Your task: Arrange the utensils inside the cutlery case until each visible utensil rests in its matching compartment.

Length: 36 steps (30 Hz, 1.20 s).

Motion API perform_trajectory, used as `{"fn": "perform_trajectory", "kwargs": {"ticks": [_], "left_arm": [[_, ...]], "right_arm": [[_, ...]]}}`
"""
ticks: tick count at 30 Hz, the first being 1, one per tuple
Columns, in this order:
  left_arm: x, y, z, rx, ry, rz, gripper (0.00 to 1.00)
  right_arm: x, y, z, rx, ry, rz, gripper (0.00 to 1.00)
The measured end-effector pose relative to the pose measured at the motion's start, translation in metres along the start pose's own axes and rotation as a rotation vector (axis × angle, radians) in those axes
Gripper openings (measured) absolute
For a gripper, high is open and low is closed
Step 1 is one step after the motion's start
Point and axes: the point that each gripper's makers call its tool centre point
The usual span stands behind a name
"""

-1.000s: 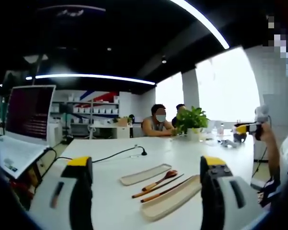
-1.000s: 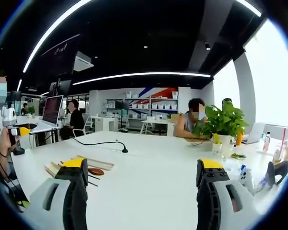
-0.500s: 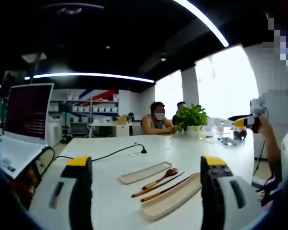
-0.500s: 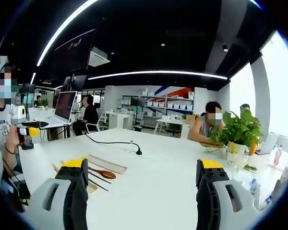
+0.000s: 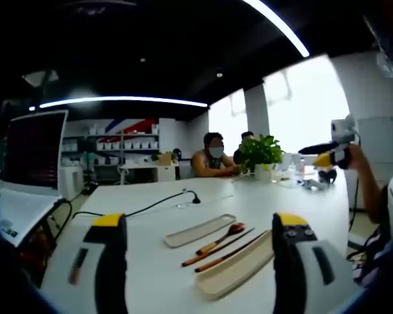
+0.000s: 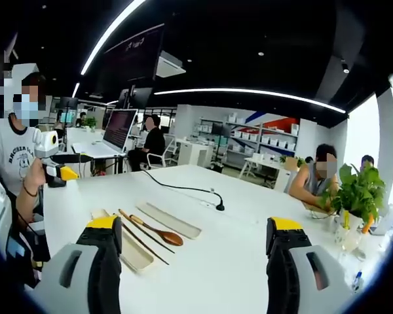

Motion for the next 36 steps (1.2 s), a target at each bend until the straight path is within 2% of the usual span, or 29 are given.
{"fn": "perform_trajectory", "kwargs": {"ticks": [6,10,14,16,18,24,28,30,36], "left_arm": [[-0.003,-0.009,-0.002,-0.007,-0.001,0.022,0.95],[-0.005,-0.013,-0.002,-0.013,0.002,0.026,0.95],[-0.009,-0.016,-0.002,-0.017,0.004,0.034,0.94],[-0.010,-0.017,-0.003,-0.017,-0.002,0.034,0.94],[-0.010,-0.019,-0.003,-0.020,-0.009,0.028,0.93],[-0.015,-0.024,-0.003,-0.017,-0.020,0.045,0.93],[-0.016,-0.021,-0.004,-0.010,-0.017,0.031,0.93],[-0.015,-0.019,-0.004,-0.009,-0.018,0.027,0.93],[-0.017,-0.020,-0.002,-0.017,-0.007,0.032,0.93]], "right_arm": [[-0.024,-0.001,0.009,0.021,0.079,0.027,0.93],[-0.044,0.003,0.015,0.055,0.141,0.021,0.91],[-0.068,0.006,0.033,0.014,0.281,-0.011,0.86],[-0.080,0.011,0.044,-0.025,0.366,-0.052,0.85],[-0.087,0.015,0.048,-0.051,0.409,-0.086,0.84],[-0.106,0.006,0.044,-0.079,0.448,-0.063,0.78],[-0.113,0.008,0.043,-0.148,0.501,-0.103,0.76],[-0.116,0.007,0.037,-0.178,0.496,-0.097,0.75],[-0.126,0.009,0.032,-0.155,0.485,-0.087,0.73]]}}
Point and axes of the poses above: the point that each gripper's makers call its tool centre point, and the gripper's own axes: x roughly backward along the fingers, z roughly to its left, y roughly out of its top, and after that the axes turned 15 degrees about y, right-handed
